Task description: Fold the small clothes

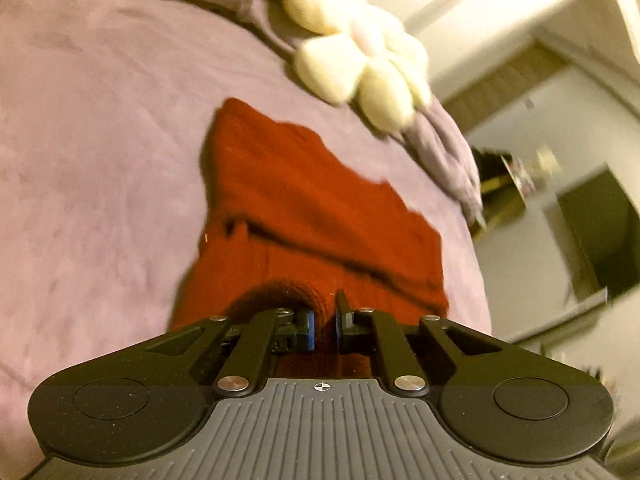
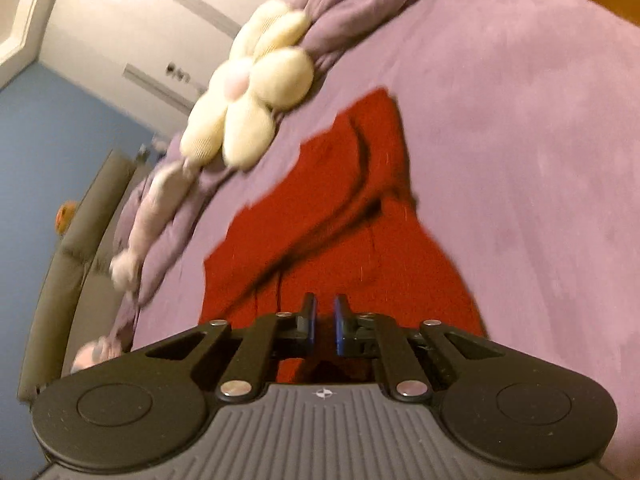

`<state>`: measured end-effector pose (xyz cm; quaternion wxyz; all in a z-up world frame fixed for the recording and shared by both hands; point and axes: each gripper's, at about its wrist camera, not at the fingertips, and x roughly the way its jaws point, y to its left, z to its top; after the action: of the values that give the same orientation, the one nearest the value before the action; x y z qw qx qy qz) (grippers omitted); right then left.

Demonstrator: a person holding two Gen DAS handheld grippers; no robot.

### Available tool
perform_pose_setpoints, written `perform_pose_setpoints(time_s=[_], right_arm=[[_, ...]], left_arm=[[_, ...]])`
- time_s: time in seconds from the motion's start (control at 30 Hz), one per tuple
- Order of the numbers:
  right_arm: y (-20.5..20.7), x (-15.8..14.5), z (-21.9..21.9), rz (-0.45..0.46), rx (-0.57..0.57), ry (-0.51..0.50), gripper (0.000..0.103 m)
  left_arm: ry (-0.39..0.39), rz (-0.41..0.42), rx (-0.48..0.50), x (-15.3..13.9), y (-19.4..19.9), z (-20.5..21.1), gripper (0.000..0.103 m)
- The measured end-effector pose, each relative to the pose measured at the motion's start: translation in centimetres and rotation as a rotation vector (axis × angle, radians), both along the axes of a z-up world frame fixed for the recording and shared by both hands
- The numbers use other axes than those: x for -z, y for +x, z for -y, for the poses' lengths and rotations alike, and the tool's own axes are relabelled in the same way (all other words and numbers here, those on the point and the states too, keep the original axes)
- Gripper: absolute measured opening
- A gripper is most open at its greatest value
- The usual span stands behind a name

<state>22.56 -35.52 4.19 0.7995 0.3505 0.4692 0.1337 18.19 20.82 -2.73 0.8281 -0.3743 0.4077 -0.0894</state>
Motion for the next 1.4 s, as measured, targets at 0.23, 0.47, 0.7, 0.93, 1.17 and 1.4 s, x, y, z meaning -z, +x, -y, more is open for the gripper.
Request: perform_pose_setpoints(time_s=[0.23, 0.47, 0.7, 0.93, 1.17, 1.4], right_arm=[[4.2, -0.3, -1.9, 0.110, 0.015, -0.262, 0.005], [1.6, 1.4, -5.0, 0.155, -0.412, -0.390, 0.046], [2.2, 4.7, -8.2, 0.131, -0.554, -0.527, 0.041], [2.1, 3.4, -5.5, 0.229, -0.278, -0.505, 0.008], [2.1, 5.9, -0.8, 0.060, -0.018, -0.441, 0.011], [2.3, 6.1, 0.2, 0.025, -0.017, -0.293, 0.035]], left_arm=[[0.096, -0.071, -0.078, 2.6, 3.8, -0.1, 0.016], [0.211, -0.027, 0.000, 3.5, 1.2, -1.3, 0.062], [0.243, -0.048, 0.024, 4.4, -0.4, -1.4, 0.063], [0.254, 0.001, 0.075, 4.0, 0.4, -0.4, 0.065], [0.277, 0.020, 0.139, 4.5, 2.2, 1.5, 0.071], [0.275, 0.026, 0.150, 5.2, 4.8, 2.5, 0.064]])
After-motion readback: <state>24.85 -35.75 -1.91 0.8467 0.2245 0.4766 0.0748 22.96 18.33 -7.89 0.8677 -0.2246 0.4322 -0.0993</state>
